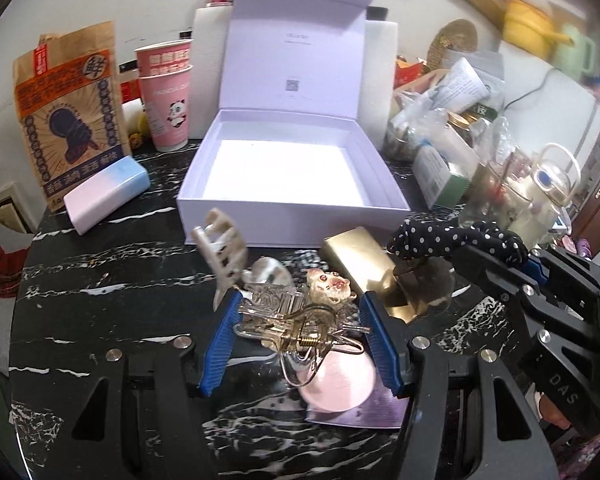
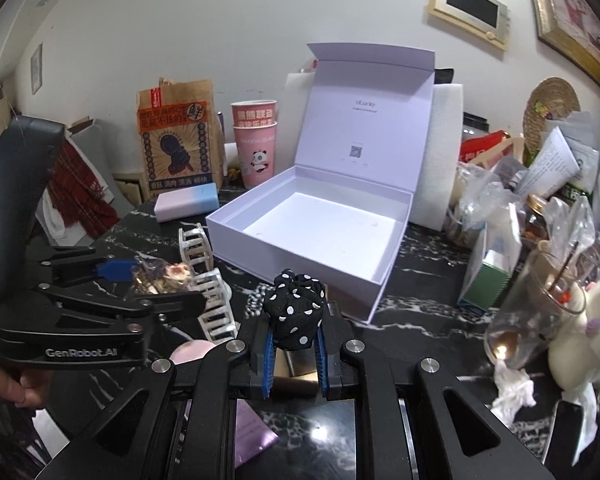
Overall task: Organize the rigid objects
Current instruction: 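Carry the gold clip with the left gripper while the right gripper carries the scrunchie toward the box, then lower the gold clip into the box with the left gripper while the right gripper drops the scrunchie beside it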
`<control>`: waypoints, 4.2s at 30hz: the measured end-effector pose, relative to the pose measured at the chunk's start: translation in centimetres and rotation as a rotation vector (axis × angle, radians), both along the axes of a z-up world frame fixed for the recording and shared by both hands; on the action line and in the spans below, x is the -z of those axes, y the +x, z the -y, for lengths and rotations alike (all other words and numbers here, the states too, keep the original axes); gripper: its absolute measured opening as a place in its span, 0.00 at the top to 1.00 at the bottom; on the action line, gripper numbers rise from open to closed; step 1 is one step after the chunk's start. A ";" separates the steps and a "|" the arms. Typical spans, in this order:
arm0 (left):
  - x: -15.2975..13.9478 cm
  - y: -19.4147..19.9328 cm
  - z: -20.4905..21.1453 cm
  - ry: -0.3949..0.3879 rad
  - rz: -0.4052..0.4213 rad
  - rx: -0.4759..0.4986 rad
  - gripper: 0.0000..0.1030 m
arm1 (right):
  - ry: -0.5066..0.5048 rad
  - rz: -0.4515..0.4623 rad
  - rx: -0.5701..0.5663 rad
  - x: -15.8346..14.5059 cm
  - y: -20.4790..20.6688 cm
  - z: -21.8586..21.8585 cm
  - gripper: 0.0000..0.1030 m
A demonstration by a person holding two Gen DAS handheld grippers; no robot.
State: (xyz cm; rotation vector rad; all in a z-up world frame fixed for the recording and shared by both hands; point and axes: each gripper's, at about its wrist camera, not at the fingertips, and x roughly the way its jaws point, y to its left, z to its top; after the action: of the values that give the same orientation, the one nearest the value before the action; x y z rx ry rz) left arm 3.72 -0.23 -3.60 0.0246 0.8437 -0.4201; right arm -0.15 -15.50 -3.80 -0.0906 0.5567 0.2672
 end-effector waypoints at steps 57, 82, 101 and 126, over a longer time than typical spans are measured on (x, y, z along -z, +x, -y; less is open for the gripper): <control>-5.7 13.5 4.1 0.038 0.100 0.005 0.42 | -0.001 0.122 -0.028 -4.2 11.6 2.4 0.85; -5.1 21.4 4.6 0.108 0.104 -0.059 0.42 | -0.078 0.068 0.011 -3.5 21.3 2.7 0.84; -2.9 24.2 5.5 0.207 0.100 -0.108 0.42 | -0.096 -0.031 0.034 -1.2 26.8 2.4 0.83; 0.4 27.4 5.6 0.206 -0.067 -0.094 0.41 | -0.073 -0.107 0.066 0.1 27.6 2.9 0.46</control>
State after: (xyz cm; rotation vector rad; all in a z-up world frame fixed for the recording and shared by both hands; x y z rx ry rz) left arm 31.07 -5.83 -3.96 0.1616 0.9481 -0.2461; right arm 27.43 -18.44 -3.87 -0.1288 0.6749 0.1882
